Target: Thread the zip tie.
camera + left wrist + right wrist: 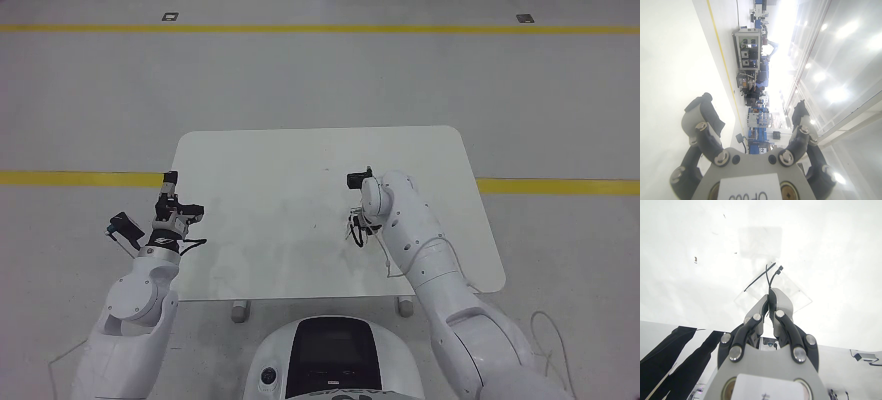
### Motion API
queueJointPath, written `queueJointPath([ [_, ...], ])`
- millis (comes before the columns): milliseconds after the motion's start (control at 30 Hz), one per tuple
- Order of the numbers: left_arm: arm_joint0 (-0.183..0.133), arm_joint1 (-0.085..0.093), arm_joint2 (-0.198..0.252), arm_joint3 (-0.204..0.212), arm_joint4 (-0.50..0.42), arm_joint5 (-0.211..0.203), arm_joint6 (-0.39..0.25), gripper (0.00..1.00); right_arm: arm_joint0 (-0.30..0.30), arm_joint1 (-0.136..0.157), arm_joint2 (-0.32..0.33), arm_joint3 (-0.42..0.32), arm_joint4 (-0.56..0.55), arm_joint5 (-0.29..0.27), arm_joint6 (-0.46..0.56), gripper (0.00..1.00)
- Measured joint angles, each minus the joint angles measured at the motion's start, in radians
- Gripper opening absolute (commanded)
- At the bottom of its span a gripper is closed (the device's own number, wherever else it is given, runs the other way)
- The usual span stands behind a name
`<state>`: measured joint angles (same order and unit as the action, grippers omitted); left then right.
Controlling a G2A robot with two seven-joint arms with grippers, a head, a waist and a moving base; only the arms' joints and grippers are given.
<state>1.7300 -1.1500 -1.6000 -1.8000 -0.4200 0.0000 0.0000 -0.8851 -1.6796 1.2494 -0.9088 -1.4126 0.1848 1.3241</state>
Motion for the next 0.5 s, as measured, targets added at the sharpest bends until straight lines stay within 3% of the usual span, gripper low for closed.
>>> queueJointPath([
  [133, 0.0, 0.0, 0.0, 0.0, 0.0, 0.0, 0.0, 1.0, 0.006, 0.001, -0.001, 0.02, 0.01, 0.007, -0.011, 0.0],
  [267, 0.0, 0.0, 0.0, 0.0, 0.0, 0.0, 0.0, 1.0, 0.015, 0.001, -0.005, 0.04, 0.019, 0.012, -0.018, 0.08],
  [500, 0.0, 0.0, 0.0, 0.0, 0.0, 0.0, 0.0, 1.0, 0.022, 0.003, -0.014, 0.052, 0.028, 0.019, -0.028, 0.07],
])
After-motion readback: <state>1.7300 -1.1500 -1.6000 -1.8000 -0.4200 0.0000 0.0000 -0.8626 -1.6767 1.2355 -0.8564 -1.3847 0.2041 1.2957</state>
